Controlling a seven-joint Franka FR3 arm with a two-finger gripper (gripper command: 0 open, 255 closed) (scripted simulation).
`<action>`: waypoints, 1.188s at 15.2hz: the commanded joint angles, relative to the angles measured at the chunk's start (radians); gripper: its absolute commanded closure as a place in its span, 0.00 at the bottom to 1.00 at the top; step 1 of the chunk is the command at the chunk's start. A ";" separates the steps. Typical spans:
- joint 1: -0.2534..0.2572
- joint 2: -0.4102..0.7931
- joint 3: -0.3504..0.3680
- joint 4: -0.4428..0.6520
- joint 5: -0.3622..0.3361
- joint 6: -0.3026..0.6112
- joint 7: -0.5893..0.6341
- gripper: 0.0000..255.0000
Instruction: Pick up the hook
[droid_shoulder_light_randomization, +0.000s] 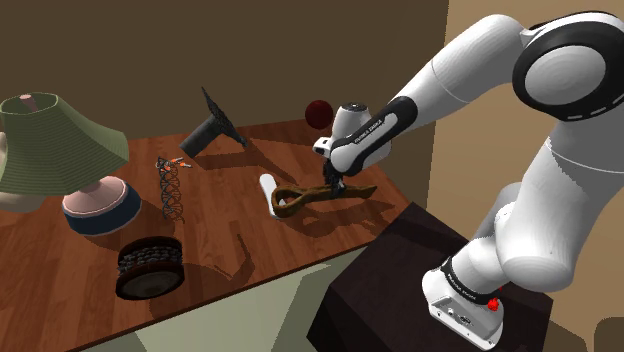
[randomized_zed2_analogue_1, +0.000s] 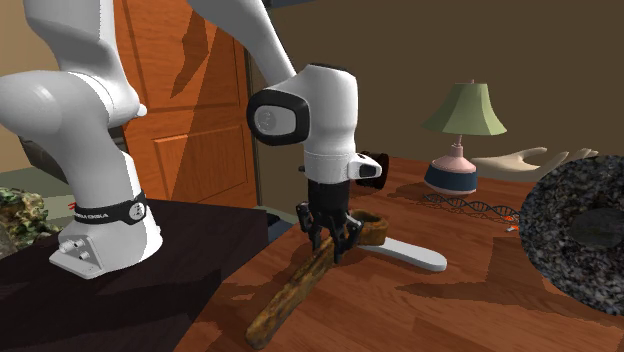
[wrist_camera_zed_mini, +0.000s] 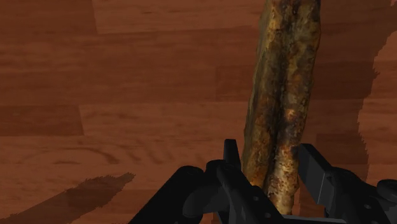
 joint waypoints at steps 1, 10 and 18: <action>0.000 0.002 0.000 0.000 0.000 0.001 0.000 1.00; 0.007 -0.041 -0.012 -0.002 -0.028 -0.038 0.020 1.00; 0.016 -0.150 -0.031 0.004 -0.094 -0.147 0.068 1.00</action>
